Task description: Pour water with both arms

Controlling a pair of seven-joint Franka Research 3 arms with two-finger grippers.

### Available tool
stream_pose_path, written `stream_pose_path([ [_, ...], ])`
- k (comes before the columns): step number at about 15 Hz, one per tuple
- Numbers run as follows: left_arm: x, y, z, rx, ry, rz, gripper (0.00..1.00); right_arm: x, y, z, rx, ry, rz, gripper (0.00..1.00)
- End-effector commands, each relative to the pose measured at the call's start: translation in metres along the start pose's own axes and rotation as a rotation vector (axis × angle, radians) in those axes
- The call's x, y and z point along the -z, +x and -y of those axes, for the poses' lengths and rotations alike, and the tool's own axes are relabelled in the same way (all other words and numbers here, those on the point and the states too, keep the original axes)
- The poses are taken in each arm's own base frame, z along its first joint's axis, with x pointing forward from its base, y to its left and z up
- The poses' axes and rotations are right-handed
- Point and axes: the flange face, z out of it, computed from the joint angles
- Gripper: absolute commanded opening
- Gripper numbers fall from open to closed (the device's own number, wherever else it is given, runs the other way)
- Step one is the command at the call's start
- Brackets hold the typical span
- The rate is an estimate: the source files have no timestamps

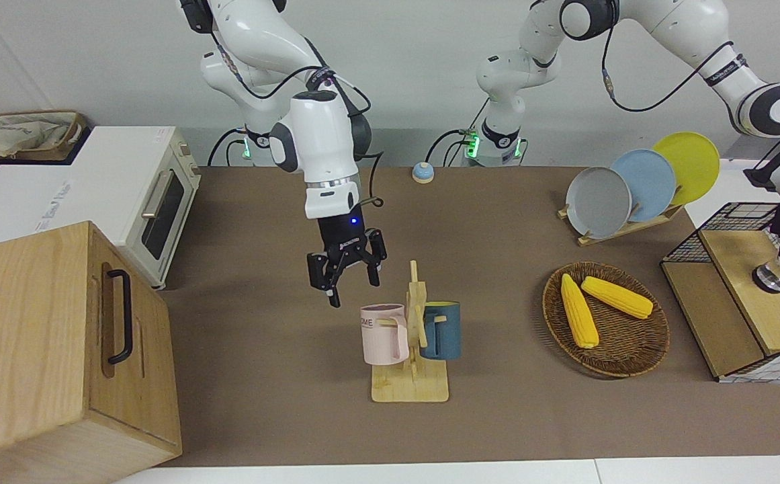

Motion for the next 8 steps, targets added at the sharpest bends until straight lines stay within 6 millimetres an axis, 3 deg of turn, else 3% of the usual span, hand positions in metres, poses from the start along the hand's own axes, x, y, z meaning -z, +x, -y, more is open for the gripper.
stream_pose_path([
  [1, -0.0142, -0.0049, 0.0065, -0.012, -0.007, -0.031, 1.0, -0.0112, 0.002, 0.0009, 0.046, -0.02, 0.004, 0.969],
  [6, -0.0183, -0.0096, 0.0106, 0.003, -0.014, -0.038, 1.0, -0.0192, -0.0006, 0.0076, 0.1, -0.039, 0.022, 0.925],
  [8, -0.0174, -0.0082, 0.0106, 0.003, -0.013, -0.04, 1.0, -0.0192, -0.0005, 0.008, 0.111, -0.046, 0.023, 0.848],
])
